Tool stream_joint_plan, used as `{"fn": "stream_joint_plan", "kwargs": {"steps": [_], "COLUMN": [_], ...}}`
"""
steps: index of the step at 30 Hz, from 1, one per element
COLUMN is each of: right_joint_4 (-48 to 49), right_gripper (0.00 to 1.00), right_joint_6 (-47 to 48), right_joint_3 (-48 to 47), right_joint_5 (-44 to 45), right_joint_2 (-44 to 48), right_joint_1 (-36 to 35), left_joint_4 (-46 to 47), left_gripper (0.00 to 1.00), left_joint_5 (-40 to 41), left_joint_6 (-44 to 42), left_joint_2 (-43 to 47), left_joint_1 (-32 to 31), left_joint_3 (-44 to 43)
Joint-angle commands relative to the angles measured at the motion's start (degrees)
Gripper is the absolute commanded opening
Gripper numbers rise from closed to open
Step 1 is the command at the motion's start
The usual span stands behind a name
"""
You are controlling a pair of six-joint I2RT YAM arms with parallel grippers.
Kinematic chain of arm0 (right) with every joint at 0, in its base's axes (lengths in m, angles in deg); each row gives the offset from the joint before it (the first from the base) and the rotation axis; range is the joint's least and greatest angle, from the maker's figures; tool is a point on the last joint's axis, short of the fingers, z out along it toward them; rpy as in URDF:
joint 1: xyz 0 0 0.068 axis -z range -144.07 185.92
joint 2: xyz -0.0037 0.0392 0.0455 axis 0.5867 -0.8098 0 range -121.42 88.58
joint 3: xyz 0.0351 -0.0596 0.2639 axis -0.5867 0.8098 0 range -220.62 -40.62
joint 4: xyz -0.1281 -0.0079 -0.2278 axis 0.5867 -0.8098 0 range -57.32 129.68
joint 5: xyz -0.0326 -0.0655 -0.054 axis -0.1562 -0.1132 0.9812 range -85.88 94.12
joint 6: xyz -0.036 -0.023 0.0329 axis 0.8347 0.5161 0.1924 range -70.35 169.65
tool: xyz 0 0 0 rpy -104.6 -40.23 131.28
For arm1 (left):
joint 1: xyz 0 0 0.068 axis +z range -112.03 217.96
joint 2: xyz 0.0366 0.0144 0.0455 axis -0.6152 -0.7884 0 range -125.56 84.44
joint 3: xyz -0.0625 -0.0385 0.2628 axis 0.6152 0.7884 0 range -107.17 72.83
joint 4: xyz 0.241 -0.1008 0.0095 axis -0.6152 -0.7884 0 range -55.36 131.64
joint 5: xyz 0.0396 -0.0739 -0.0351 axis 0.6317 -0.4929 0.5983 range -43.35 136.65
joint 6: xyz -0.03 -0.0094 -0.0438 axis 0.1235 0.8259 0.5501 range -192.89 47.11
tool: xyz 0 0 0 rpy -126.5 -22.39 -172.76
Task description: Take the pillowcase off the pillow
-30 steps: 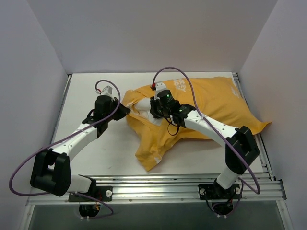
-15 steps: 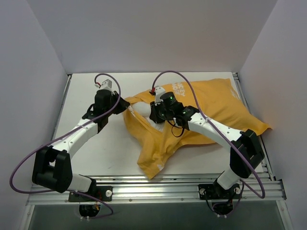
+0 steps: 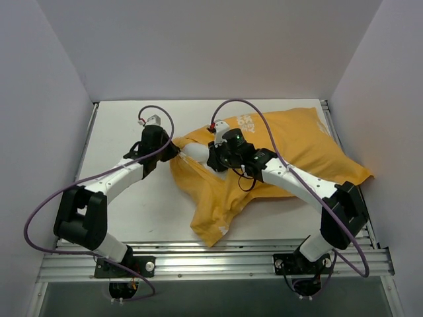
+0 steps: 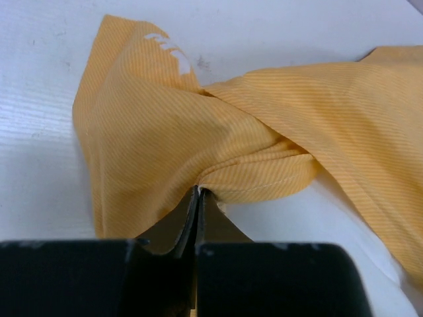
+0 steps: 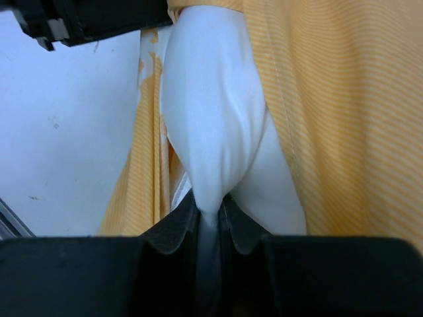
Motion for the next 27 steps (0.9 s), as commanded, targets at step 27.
{"fn": "stream_joint_plan", "kwargs": {"steps": [27], "right_joint_4": [11.0], "right_gripper": [0.0], "right_joint_6": [-10.3], "right_joint_3": [-5.2], "right_joint_5": [5.9], "right_joint_2": [7.0], "right_joint_1": [1.4], "left_joint_4": [14.6], "left_gripper": [0.06], "left_joint_5": [-6.9], "left_joint_6": [3.3], "left_joint_2": [11.8], "left_joint_1": [-5.3], "left_joint_3": [14.5]}}
